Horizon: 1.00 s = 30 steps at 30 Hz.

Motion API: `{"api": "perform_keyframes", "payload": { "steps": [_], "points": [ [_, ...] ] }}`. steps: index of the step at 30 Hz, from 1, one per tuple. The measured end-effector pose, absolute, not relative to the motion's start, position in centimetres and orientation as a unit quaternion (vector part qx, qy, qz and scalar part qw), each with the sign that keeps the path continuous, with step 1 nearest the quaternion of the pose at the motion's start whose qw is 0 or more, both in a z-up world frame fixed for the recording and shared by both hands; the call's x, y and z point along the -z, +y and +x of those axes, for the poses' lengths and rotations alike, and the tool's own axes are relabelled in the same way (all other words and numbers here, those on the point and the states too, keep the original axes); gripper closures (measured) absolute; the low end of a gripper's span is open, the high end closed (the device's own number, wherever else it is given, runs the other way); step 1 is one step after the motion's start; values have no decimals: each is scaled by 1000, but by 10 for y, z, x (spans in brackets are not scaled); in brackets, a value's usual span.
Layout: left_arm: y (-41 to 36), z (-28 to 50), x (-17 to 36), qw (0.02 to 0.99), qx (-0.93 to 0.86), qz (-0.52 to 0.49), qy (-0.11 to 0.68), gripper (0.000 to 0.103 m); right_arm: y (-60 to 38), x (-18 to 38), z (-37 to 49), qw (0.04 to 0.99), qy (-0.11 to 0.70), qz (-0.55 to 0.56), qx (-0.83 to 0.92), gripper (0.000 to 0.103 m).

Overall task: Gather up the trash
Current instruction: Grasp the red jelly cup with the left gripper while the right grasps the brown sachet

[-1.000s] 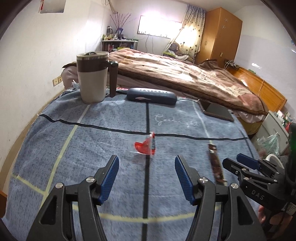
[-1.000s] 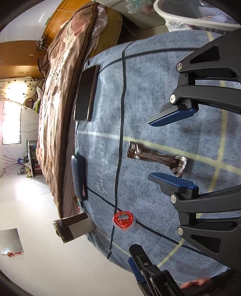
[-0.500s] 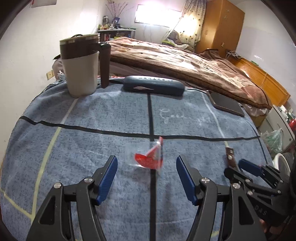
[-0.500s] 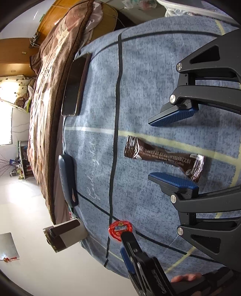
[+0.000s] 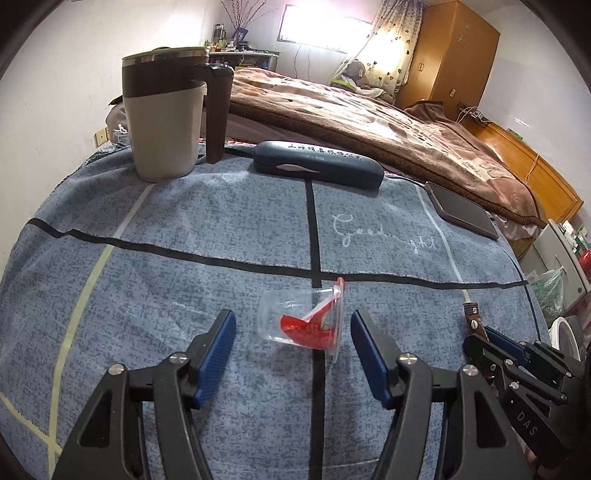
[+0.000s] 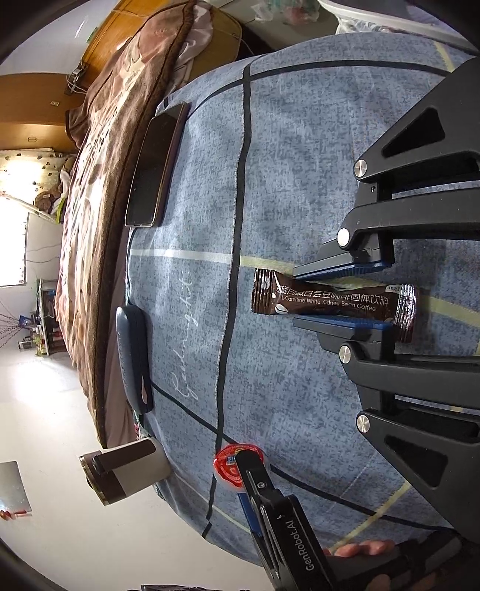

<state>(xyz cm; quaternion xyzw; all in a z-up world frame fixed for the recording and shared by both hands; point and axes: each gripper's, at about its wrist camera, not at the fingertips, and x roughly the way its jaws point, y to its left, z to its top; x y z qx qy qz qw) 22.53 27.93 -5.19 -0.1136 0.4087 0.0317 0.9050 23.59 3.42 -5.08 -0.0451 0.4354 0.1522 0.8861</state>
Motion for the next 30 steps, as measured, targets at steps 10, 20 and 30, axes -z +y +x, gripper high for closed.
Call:
{"api": "perform_keyframes", "payload": {
  "steps": [10, 20, 30],
  "points": [
    [277, 222, 50, 907, -35, -106, 405, 62, 31, 51, 236, 887, 435, -39, -150, 83],
    [266, 210, 42, 912, -36, -88, 398, 62, 26, 47, 231, 892, 426, -30, -147, 83],
    [248, 189, 23, 921, -30, -76, 382, 62, 11, 29, 218, 902, 406, -15, -146, 83]
  ]
}}
